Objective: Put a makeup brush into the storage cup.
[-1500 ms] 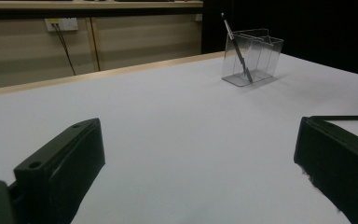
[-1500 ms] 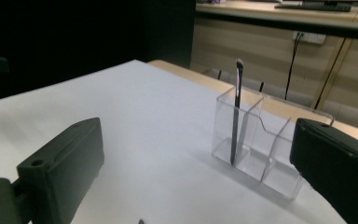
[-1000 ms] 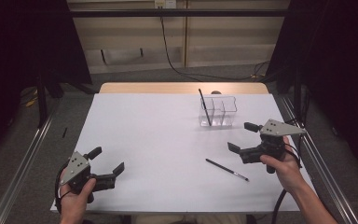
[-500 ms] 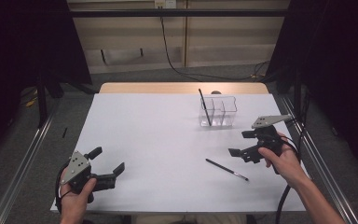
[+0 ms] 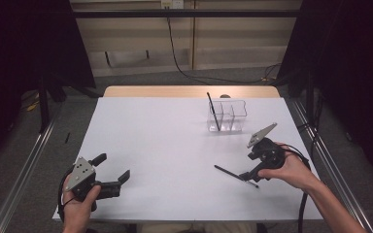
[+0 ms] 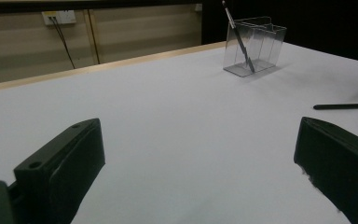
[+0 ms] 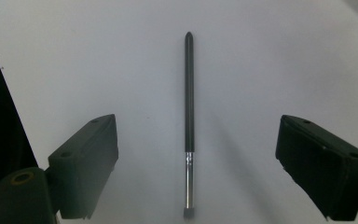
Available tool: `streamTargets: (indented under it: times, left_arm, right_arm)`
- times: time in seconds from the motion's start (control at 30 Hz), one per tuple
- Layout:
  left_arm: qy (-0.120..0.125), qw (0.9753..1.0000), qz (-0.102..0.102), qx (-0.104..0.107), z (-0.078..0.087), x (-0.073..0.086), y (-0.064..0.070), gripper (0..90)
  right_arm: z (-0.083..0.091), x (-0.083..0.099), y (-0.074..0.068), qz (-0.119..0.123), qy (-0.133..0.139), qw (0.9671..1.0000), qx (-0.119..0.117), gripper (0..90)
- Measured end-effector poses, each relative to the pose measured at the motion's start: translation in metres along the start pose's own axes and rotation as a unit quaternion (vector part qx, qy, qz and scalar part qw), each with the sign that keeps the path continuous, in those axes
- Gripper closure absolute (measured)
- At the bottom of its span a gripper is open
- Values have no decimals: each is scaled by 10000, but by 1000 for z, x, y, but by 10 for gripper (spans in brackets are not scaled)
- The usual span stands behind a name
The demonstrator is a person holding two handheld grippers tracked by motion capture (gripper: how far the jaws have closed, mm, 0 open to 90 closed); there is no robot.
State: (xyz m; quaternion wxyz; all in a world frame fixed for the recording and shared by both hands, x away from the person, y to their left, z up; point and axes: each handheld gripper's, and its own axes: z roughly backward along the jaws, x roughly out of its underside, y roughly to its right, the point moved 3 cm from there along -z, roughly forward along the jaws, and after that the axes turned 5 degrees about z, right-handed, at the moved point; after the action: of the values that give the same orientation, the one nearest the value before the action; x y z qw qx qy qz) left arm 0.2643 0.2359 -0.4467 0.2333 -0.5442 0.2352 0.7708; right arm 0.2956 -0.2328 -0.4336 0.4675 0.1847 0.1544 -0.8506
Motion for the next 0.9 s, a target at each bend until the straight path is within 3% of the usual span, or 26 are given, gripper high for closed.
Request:
streamTargets:
  times: [0.13, 0.4, 0.67, 0.9]
  left_arm:
    - [-14, 10000, -11, 7, 0, 0, 0, 18]
    - [-30, 10000, -20, 0, 0, 0, -1, 18]
    - [-47, 10000, -34, -13, 0, 1, -1, 18]
    - [-67, 10000, -38, -3, 0, 1, -1, 18]
  right_arm:
    - [-7, 1, 1, -66, -195, 9998, -38, 83]
    - [-15, 5, 4, -9, -691, 9973, -244, 250]
    - [-27, 9, 3, 88, -1170, 9920, -463, 396]
    - [-35, 11, 4, 115, -1429, 9888, -424, 546]
